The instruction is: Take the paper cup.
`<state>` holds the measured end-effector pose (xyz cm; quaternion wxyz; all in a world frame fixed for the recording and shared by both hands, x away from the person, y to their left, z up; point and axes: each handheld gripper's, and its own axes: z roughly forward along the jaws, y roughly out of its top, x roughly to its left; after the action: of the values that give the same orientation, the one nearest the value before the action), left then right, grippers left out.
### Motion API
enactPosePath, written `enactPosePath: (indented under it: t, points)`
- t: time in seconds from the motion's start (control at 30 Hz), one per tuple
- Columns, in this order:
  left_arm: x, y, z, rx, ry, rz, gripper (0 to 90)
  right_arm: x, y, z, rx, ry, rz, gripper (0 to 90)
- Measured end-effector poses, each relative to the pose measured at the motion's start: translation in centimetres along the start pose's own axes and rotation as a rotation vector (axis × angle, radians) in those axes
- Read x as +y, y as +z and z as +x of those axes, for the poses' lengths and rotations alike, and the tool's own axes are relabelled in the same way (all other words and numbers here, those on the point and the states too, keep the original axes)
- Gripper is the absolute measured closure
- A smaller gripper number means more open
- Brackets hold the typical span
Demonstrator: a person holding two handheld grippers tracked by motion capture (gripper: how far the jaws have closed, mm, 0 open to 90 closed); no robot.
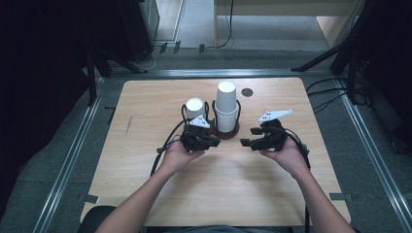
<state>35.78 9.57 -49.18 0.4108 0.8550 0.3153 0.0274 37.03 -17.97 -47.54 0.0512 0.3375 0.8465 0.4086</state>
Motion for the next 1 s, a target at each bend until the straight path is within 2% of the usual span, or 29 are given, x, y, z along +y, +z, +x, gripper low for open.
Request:
enactPosePath:
  t: [0.27, 0.33, 0.43, 0.53, 0.57, 0.83, 1.0]
  points:
    - [0.7, -0.4, -0.1, 0.010, -0.007, -0.010, 85.7, 0.5, 0.0, -0.1, -0.013, 0.011, 0.008, 32.1]
    - [1.1, -0.5, -0.1, -0.004, -0.008, -0.002, 85.6, 0.8, -0.3, -0.1, -0.018, 0.003, 0.016, 32.1]
    - [1.4, -0.5, -0.1, -0.001, -0.006, -0.005, 86.3, 1.2, -0.5, -0.1, -0.033, -0.016, 0.023, 31.8]
    - [2.0, -0.6, -0.2, 0.008, -0.009, -0.009, 87.1, 2.4, -1.1, -0.4, -0.041, -0.030, 0.023, 32.0]
    - [2.4, -0.6, -0.4, 0.019, 0.002, -0.009, 87.8, 2.7, -1.3, -0.5, -0.040, -0.033, 0.025, 32.0]
    - [3.9, -0.9, -0.2, 0.045, -0.027, -0.014, 89.1, 5.5, -3.0, -1.2, -0.051, -0.055, -0.002, 28.6]
    - [4.7, -0.8, -0.3, 0.059, -0.040, -0.014, 89.4, 6.8, -3.5, -1.4, -0.056, -0.054, -0.007, 27.4]
